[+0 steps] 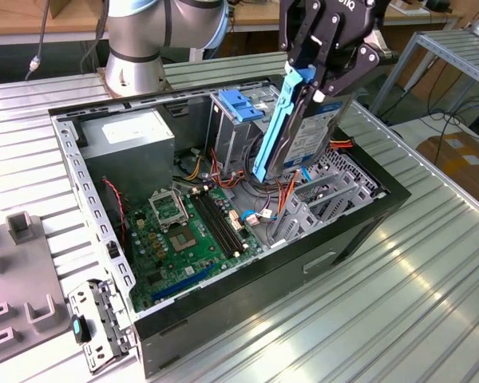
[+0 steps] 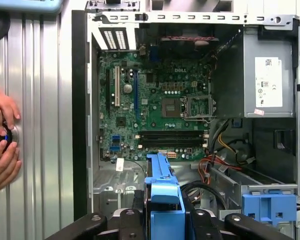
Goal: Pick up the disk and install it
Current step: 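Insert the disk into the insertion slot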
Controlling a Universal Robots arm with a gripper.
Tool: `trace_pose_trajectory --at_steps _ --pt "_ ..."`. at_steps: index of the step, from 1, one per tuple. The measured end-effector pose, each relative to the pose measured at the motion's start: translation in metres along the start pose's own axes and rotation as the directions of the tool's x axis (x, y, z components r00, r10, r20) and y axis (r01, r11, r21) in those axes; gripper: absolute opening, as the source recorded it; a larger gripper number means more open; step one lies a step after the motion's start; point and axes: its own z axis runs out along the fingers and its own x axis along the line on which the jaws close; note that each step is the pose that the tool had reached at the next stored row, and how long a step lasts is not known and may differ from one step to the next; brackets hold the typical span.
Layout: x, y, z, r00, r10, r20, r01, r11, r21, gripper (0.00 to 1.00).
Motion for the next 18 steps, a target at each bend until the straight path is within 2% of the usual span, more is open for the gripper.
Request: trace_pose_trajectory --at_steps 9,13,18 --pt "0.0147 -0.0117 0.0013 1.0 0.0 -0.0025 0.0 1.0 0.0 0.37" --pt "0.0179 -0.0208 0.0021 1.0 0.0 -0.0049 0.0 1.0 0.0 0.37" --pt "0.02 -0.035 0.0036 0.9999 0.0 -0.0101 0.0 1.0 0.0001 0.37"
